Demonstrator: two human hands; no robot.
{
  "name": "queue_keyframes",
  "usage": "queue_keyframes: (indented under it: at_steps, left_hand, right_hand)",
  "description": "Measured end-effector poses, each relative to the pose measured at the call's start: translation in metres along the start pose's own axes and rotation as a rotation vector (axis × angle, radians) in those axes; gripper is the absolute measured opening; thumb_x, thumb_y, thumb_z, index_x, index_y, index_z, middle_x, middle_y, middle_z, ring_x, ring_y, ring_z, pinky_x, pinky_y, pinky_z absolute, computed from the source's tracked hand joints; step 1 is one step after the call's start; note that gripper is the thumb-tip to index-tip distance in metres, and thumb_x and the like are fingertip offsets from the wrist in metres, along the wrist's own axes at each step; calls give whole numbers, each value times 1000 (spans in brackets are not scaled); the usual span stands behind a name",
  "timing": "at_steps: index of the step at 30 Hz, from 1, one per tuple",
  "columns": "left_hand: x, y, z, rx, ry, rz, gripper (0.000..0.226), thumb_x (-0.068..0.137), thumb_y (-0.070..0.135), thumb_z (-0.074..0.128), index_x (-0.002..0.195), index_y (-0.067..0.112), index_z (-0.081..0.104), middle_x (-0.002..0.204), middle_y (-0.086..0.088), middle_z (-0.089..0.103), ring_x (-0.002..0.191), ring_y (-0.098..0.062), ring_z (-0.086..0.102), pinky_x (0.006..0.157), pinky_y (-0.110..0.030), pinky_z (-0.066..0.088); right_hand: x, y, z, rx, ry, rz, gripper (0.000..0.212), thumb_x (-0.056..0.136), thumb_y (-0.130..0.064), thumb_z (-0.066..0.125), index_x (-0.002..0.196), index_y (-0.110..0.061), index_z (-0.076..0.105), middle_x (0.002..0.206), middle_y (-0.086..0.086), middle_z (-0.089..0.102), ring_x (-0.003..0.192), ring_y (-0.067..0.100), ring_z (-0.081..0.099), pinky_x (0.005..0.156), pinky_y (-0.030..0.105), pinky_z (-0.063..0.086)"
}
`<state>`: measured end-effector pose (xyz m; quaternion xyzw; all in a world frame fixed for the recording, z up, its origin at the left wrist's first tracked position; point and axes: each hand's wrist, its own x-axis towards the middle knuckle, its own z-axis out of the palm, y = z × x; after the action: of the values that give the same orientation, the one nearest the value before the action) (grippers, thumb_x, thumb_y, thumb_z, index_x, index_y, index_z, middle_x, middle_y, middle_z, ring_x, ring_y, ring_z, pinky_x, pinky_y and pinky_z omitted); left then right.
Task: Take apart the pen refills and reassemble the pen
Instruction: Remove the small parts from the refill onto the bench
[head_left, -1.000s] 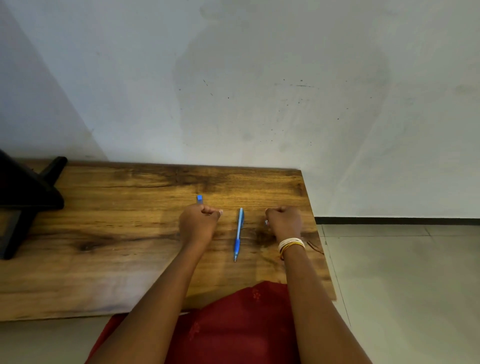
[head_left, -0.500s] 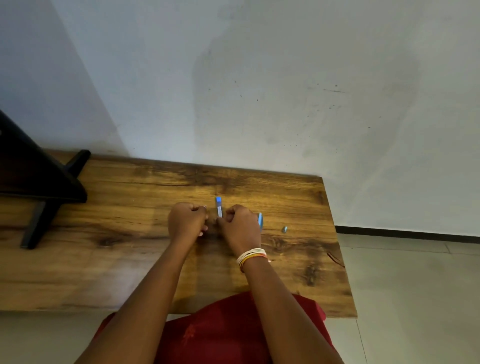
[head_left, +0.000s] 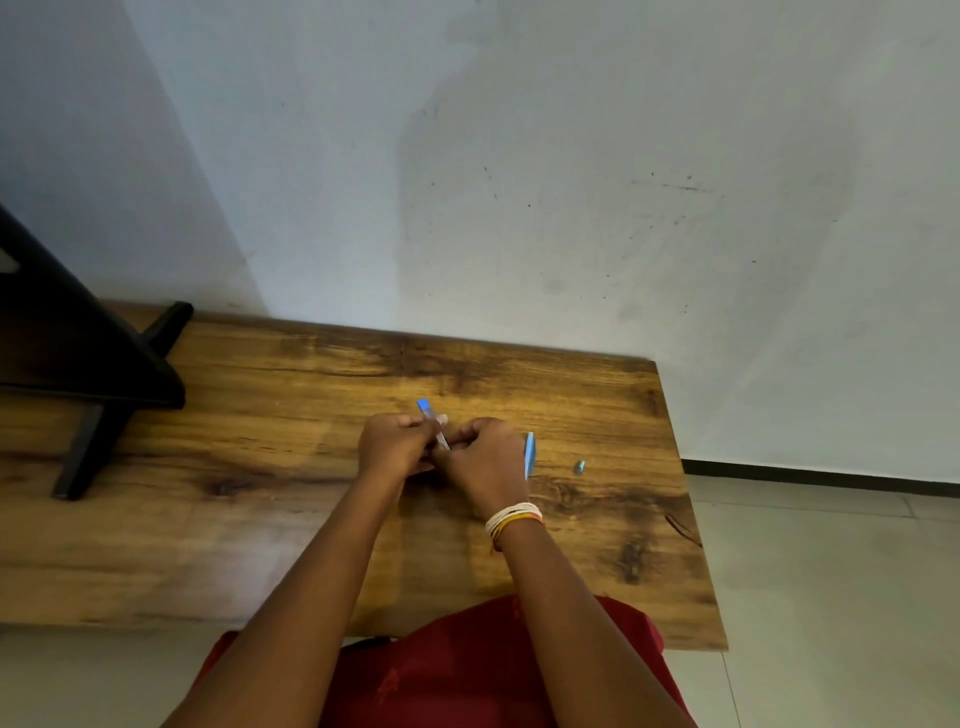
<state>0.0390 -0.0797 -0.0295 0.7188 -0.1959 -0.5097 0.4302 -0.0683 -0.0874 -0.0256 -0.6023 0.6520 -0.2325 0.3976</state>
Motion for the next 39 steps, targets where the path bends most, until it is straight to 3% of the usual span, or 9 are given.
queue_keyframes:
  at_steps: [5,9,13,15,17,21,26,32,39]
  left_hand:
    - [-4,5,3,-54,-88,-57,12,88,11,61,96,5,68,77,-10,67,67,-21,64,63,-32,55]
    - [-8,8,4,61,-251,-26,20,93,14,55,110,12,64,74,-5,62,61,-17,61,61,-26,53]
    - [-10,9,5,155,-283,31,25,93,14,54,117,13,59,72,-4,59,56,-13,55,54,-21,50]
    - [-9,10,5,207,-283,64,27,93,13,54,120,11,59,71,-3,59,54,-11,52,48,-19,47]
    - [-8,9,5,245,-288,91,29,93,13,54,121,10,59,72,-2,59,54,-11,50,47,-19,44]
    - [-7,9,6,294,-301,120,29,93,14,53,122,11,60,72,-2,58,55,-11,47,49,-21,41]
    - [-6,7,6,329,-304,133,26,93,15,53,118,13,62,74,-2,59,56,-10,47,50,-21,42]
    - [-7,7,5,367,-295,171,23,94,14,52,113,13,64,71,-1,57,55,-10,45,48,-20,41]
    - [-9,9,-1,432,-293,198,22,94,13,51,110,13,66,70,0,57,55,-11,44,50,-22,39]
  right_hand:
    - [8,1,-8,167,-21,20,11,74,-26,76,72,-16,74,63,-11,67,59,-7,60,56,9,46]
    - [20,3,-20,395,3,118,11,83,-9,67,88,-3,74,79,7,72,72,11,65,75,25,53]
    - [22,9,-29,565,-66,194,15,87,-8,67,93,5,72,66,1,68,56,4,62,58,14,52]
    - [23,11,-32,602,-94,209,11,86,-8,67,86,1,72,66,3,68,58,6,62,57,14,53]
    - [23,12,-35,611,-116,208,9,86,-8,68,82,-1,72,71,7,68,63,10,62,62,17,54]
    - [22,13,-39,558,-146,175,16,87,-5,67,95,8,71,78,15,67,71,15,60,70,23,52]
    - [22,13,-40,539,-158,188,18,88,-2,64,100,10,69,74,7,67,67,12,60,64,18,52]
    - [20,11,-36,604,-144,268,12,88,-3,64,93,7,69,72,9,68,66,12,63,64,22,55]
    - [19,8,-34,561,-187,304,19,91,-5,61,102,10,66,73,10,69,60,8,66,57,18,55]
